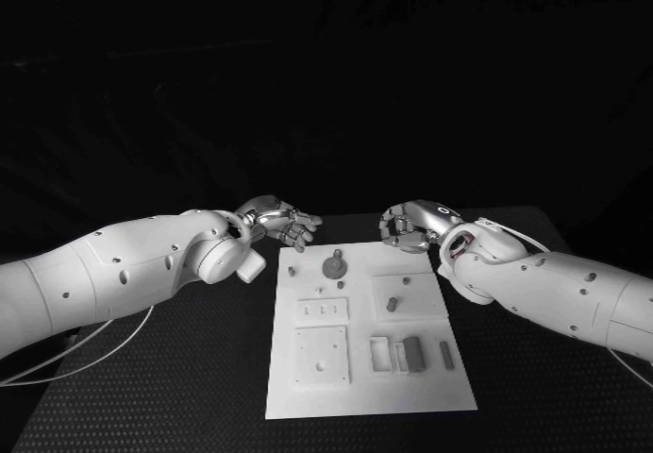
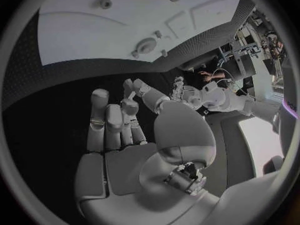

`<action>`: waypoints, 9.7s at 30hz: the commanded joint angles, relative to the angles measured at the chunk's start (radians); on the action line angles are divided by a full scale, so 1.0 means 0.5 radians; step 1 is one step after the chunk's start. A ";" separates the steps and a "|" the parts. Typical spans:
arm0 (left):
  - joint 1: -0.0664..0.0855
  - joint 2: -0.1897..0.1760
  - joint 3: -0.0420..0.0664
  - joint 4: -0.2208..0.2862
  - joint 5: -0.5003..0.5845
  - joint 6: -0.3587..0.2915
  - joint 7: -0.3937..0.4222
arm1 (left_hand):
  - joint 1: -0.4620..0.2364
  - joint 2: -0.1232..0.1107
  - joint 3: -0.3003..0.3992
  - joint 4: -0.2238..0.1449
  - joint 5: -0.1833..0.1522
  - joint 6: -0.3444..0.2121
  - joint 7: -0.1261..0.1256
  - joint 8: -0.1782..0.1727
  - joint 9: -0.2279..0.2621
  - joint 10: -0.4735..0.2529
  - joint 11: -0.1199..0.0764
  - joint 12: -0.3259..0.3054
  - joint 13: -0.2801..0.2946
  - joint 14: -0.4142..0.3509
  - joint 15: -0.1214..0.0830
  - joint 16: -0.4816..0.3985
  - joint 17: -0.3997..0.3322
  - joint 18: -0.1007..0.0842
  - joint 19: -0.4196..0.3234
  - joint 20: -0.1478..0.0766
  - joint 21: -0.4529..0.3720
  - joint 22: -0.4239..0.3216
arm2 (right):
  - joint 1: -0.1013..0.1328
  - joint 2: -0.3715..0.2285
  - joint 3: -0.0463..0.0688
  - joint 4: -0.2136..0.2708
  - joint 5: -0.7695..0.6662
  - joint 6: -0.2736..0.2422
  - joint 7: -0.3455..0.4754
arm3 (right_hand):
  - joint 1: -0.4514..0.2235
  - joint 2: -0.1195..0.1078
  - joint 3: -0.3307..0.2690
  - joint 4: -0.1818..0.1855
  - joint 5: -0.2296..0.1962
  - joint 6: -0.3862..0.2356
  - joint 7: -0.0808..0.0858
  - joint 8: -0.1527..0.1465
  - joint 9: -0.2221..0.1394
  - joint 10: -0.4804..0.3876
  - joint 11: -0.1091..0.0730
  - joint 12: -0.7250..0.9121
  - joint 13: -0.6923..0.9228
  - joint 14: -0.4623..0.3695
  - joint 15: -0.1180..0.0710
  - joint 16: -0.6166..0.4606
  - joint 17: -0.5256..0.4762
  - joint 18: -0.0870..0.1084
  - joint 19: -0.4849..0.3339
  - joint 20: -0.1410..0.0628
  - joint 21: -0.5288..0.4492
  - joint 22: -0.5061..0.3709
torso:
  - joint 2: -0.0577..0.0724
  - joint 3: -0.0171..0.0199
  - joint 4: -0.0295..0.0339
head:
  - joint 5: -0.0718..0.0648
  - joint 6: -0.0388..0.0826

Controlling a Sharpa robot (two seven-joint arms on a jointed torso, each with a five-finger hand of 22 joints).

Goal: Assemble the parts on the task board

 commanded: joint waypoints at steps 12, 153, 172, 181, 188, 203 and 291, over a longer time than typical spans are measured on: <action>0.000 0.133 -0.020 0.081 -0.065 -0.112 -0.408 | -0.098 0.037 -0.053 -0.008 -0.002 0.009 0.022 -0.054 -0.034 0.051 -0.023 0.022 0.055 0.000 0.007 -0.033 0.028 0.014 0.001 0.001 -0.029 0.006 | -0.001 0.175 -0.001 0.134 -0.258 0.117 -0.221 | 0.015 -0.009 -0.005 -0.009 0.005 0.460 -0.043 0.009 0.007 -0.023 -0.045 0.009 -0.003 0.053 -0.045 0.010 -0.003 0.025 0.005 -0.016 0.013 0.036 | -0.072 -0.0409 -0.016 | 0.049 -0.006; -0.001 0.159 -0.078 0.135 -0.087 -0.158 -0.460 | 0.019 0.304 0.303 -0.215 -0.001 0.296 -0.087 -0.002 -0.033 0.245 -0.120 0.037 0.314 0.181 -0.072 -0.068 0.222 -0.011 0.139 -0.075 -0.017 0.170 | -0.063 0.245 -0.009 0.175 -0.082 0.117 -0.219 | -0.153 -0.318 -0.001 0.135 0.004 0.161 0.085 -0.225 -0.021 -0.155 0.075 -0.104 -0.044 -0.106 0.059 -0.098 -0.123 0.025 -0.077 0.040 -0.097 0.013 | -0.076 -0.0440 -0.017 | 0.045 -0.043; -0.003 0.132 -0.079 0.112 -0.153 -0.154 -0.474 | 0.028 0.300 0.311 -0.215 0.000 0.301 -0.090 0.001 -0.025 0.251 -0.123 0.039 0.325 0.187 -0.075 -0.066 0.233 -0.012 0.143 -0.078 -0.013 0.181 | -0.083 0.116 -0.010 0.350 -0.072 0.100 -0.221 | -0.131 -0.294 0.002 0.137 0.003 0.191 0.079 -0.213 -0.010 -0.144 0.070 -0.093 -0.048 -0.098 0.057 -0.093 -0.123 0.025 -0.071 0.041 -0.096 0.021 | -0.076 -0.0427 -0.017 | 0.049 -0.057; -0.004 0.104 -0.079 0.121 -0.178 -0.058 -0.496 | 0.030 0.299 0.313 -0.215 0.001 0.301 -0.090 0.001 -0.023 0.251 -0.124 0.039 0.327 0.187 -0.076 -0.066 0.236 -0.013 0.143 -0.079 -0.013 0.184 | -0.083 0.069 -0.010 0.175 -0.091 0.096 -0.272 | -0.131 -0.293 0.000 0.137 0.003 0.185 0.080 -0.219 -0.011 -0.146 0.070 -0.095 -0.051 -0.099 0.057 -0.096 -0.124 0.025 -0.073 0.042 -0.099 0.021 | -0.077 -0.0462 -0.016 | 0.048 -0.052; -0.006 0.067 -0.087 0.132 -0.383 0.041 -0.633 | 0.032 0.302 0.315 -0.214 0.001 0.299 -0.090 0.000 -0.021 0.253 -0.124 0.039 0.332 0.189 -0.077 -0.065 0.240 -0.013 0.145 -0.080 -0.011 0.188 | -0.076 -0.007 -0.009 0.120 0.000 0.057 -0.242 | -0.114 -0.284 0.005 0.126 0.004 0.189 0.079 -0.218 -0.009 -0.146 0.069 -0.096 -0.055 -0.099 0.056 -0.099 -0.126 0.025 -0.074 0.041 -0.101 0.023 | -0.078 -0.0429 -0.017 | 0.059 -0.058; -0.015 0.054 -0.224 0.178 -0.726 -0.078 -0.765 | 0.086 0.266 0.273 -0.213 0.007 0.321 -0.130 -0.017 0.018 0.415 -0.231 0.442 0.766 0.346 -0.207 0.400 0.507 0.027 0.347 -0.199 0.306 0.544 | 0.112 -0.082 0.042 0.065 0.531 0.131 -0.212 | -0.128 -0.243 -0.004 0.130 0.003 0.183 0.081 -0.227 -0.009 -0.148 0.071 -0.096 -0.062 -0.100 0.057 -0.103 -0.129 0.025 -0.078 0.046 -0.108 0.025 | -0.074 -0.0442 -0.017 | 0.042 -0.085; -0.171 0.289 -0.221 -0.006 -0.850 0.093 -1.015 | -0.141 0.227 0.442 -0.215 0.425 0.493 -0.229 0.005 0.202 0.181 -0.346 1.705 1.466 0.318 -0.463 1.640 0.433 0.045 0.534 -0.448 0.997 1.098 | 0.156 -0.018 0.084 -0.053 0.604 0.224 -0.191 | -0.117 -0.216 -0.010 0.096 0.004 0.188 0.081 -0.231 -0.005 -0.155 0.072 -0.093 -0.068 -0.108 0.058 -0.103 -0.129 0.025 -0.085 0.049 -0.114 0.030 | -0.075 -0.0438 -0.014 | -0.020 -0.195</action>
